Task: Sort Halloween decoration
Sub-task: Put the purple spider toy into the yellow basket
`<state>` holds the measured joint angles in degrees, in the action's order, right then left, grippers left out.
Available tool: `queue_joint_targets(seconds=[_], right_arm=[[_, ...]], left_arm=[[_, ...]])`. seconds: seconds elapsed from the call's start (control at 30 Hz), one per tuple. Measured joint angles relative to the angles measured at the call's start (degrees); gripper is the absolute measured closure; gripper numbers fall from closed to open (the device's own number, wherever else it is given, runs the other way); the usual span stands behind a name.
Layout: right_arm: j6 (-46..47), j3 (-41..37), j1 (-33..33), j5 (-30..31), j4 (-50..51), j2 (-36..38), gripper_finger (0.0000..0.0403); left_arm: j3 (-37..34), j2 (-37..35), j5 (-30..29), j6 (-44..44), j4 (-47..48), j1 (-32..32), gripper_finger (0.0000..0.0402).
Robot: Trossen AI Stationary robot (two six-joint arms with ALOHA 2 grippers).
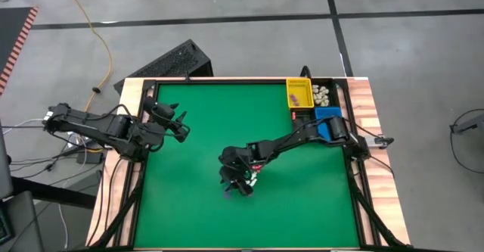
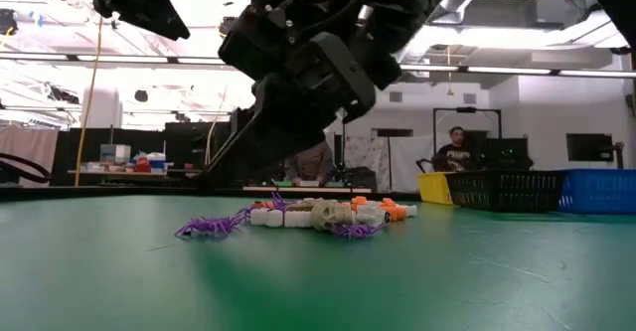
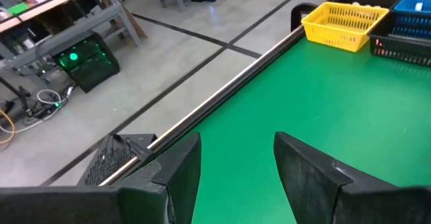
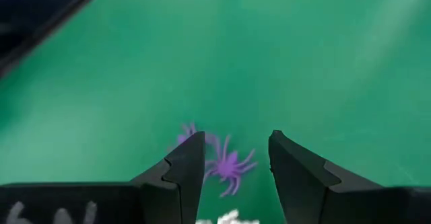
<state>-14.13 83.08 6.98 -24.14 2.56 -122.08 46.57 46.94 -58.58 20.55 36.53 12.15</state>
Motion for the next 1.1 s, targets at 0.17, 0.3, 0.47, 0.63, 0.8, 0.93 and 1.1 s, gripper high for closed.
queue_joint_targets(seconds=[0.17,0.3,0.47,0.63,0.8,0.93,1.1], right_arm=[[-5.67,0.25,0.0,0.02,3.24,-0.02,0.0219],[-8.65,0.32,0.55,0.02,2.52,-0.77,0.0219],[-13.91,0.38,2.03,0.05,2.57,-2.38,0.0219],[-15.41,0.38,3.04,0.47,0.79,-3.6,0.0219],[-12.45,0.38,2.52,0.92,1.33,-3.64,0.0233],[-10.38,0.38,1.9,1.29,1.42,-3.7,0.0265],[-8.87,0.38,1.55,3.13,1.31,-3.72,0.0304]], left_arm=[[0.0,-0.02,0.31,0.02,-0.02,0.01,0.0223],[0.0,-0.01,0.28,0.01,-0.02,0.01,0.0223],[0.0,0.0,0.28,0.05,-0.02,0.01,0.0223],[0.0,0.0,0.27,0.09,0.0,-0.06,0.0223],[0.0,0.0,0.28,0.14,0.0,-0.06,0.0223],[0.0,0.0,0.27,0.18,0.0,-0.06,0.0223],[0.0,0.0,0.3,0.23,0.0,-0.06,0.0223]])
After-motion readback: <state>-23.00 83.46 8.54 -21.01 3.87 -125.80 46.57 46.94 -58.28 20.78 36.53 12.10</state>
